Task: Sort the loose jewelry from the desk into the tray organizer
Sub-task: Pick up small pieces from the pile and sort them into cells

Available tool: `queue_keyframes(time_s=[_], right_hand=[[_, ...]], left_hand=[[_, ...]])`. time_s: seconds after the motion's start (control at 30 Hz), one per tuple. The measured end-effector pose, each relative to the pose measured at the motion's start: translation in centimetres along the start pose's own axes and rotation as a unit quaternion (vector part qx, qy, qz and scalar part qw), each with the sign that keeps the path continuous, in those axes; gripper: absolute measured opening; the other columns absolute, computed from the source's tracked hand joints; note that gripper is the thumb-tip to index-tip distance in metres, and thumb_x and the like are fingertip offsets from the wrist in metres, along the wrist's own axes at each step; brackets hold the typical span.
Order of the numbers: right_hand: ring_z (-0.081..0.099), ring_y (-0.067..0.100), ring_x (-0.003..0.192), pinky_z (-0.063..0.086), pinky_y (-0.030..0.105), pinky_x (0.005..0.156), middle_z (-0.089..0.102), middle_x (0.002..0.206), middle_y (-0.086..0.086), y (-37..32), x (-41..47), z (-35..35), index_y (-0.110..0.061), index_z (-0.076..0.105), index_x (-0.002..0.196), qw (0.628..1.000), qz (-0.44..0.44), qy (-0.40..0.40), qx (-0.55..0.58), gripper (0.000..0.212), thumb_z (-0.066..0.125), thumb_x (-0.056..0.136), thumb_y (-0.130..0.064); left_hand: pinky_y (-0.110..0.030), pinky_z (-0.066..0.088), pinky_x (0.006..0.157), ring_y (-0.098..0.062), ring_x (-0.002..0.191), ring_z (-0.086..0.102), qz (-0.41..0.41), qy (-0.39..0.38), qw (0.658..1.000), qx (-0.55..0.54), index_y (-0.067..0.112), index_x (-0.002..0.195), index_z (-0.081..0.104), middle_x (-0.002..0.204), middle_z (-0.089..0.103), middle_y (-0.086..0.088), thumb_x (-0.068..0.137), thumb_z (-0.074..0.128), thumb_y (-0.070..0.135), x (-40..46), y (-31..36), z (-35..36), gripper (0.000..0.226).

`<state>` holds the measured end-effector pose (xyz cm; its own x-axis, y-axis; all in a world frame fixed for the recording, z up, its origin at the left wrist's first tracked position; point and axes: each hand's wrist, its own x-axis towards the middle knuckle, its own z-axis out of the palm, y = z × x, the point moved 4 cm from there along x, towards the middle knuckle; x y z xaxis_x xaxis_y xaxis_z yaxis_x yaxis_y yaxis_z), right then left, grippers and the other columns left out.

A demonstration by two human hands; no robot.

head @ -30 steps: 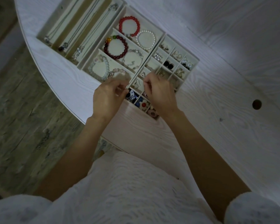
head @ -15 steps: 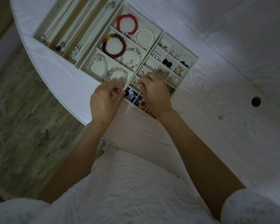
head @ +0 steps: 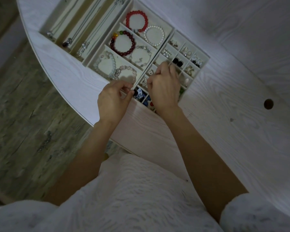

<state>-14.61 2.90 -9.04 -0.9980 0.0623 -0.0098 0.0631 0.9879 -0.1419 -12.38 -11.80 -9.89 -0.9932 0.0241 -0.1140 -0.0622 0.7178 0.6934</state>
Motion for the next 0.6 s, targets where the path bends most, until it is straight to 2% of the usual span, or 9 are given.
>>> queue_keyframes(time_s=[0.13, 0.3, 0.37, 0.43, 0.53, 0.6], right_hand=[[0.049, 0.018, 0.1, 0.047, 0.027, 0.08, 0.056, 0.105, 0.004, 0.2, 0.1, 0.1, -0.013, 0.073, 0.081, 0.999, 0.028, -0.017, 0.014, 0.005, 0.07, 0.079, -0.01], [0.053, 0.014, 0.098, 0.048, 0.017, 0.077, 0.053, 0.113, 0.004, 1.7, -0.3, -0.1, -0.017, 0.07, 0.086, 0.964, 0.114, -0.026, 0.238, 0.007, 0.071, 0.081, -0.013], [0.049, 0.007, 0.09, 0.044, 0.008, 0.077, 0.052, 0.108, 0.003, 2.4, -0.6, -0.5, -0.015, 0.07, 0.088, 0.949, 0.12, -0.014, 0.291, 0.007, 0.071, 0.081, -0.013], [0.048, 0.007, 0.088, 0.037, 0.001, 0.075, 0.055, 0.103, 0.005, 3.2, -1.7, -1.8, -0.012, 0.07, 0.089, 0.948, 0.096, 0.017, 0.302, 0.008, 0.068, 0.082, -0.011], [0.055, 0.021, 0.091, 0.039, 0.012, 0.078, 0.059, 0.097, 0.008, 5.7, -5.4, -4.6, -0.01, 0.068, 0.092, 0.962, 0.038, 0.091, 0.254, 0.011, 0.06, 0.084, -0.012], [0.055, 0.022, 0.087, 0.04, 0.021, 0.075, 0.059, 0.092, 0.008, 8.6, -9.1, -5.4, -0.009, 0.067, 0.097, 0.97, 0.045, 0.105, 0.212, 0.014, 0.059, 0.086, -0.009]], left_hand=[[-0.025, 0.044, 0.064, -0.011, 0.073, 0.054, 0.003, 0.01, 1.0, -0.013, 0.018, 0.097, 0.069, 0.087, 0.065, 0.005, 0.085, 0.069, 0.023, -0.3, 0.0, 0.3, 0.014], [-0.023, 0.04, 0.062, -0.013, 0.075, 0.055, 0.017, 0.036, 0.999, -0.005, 0.014, 0.095, 0.068, 0.085, 0.062, 0.002, 0.088, 0.065, 0.027, -0.8, -0.2, 0.7, 0.014], [-0.02, 0.035, 0.062, -0.015, 0.076, 0.054, 0.021, 0.046, 0.999, 0.006, 0.014, 0.096, 0.068, 0.086, 0.062, 0.001, 0.089, 0.064, 0.028, -1.0, -0.3, 0.7, 0.016], [-0.017, 0.03, 0.067, -0.018, 0.082, 0.053, 0.04, 0.062, 0.997, 0.025, 0.014, 0.099, 0.068, 0.089, 0.063, -0.001, 0.09, 0.064, 0.027, -1.3, 0.0, 0.6, 0.017], [-0.017, 0.029, 0.076, -0.02, 0.089, 0.048, 0.116, 0.075, 0.989, 0.049, 0.013, 0.101, 0.069, 0.094, 0.065, -0.005, 0.089, 0.065, 0.023, -2.3, 1.1, 0.6, 0.016], [-0.022, 0.031, 0.078, -0.022, 0.089, 0.048, 0.185, 0.051, 0.98, 0.06, 0.013, 0.101, 0.07, 0.095, 0.066, -0.007, 0.087, 0.066, 0.021, -3.2, 1.9, 1.5, 0.016]])
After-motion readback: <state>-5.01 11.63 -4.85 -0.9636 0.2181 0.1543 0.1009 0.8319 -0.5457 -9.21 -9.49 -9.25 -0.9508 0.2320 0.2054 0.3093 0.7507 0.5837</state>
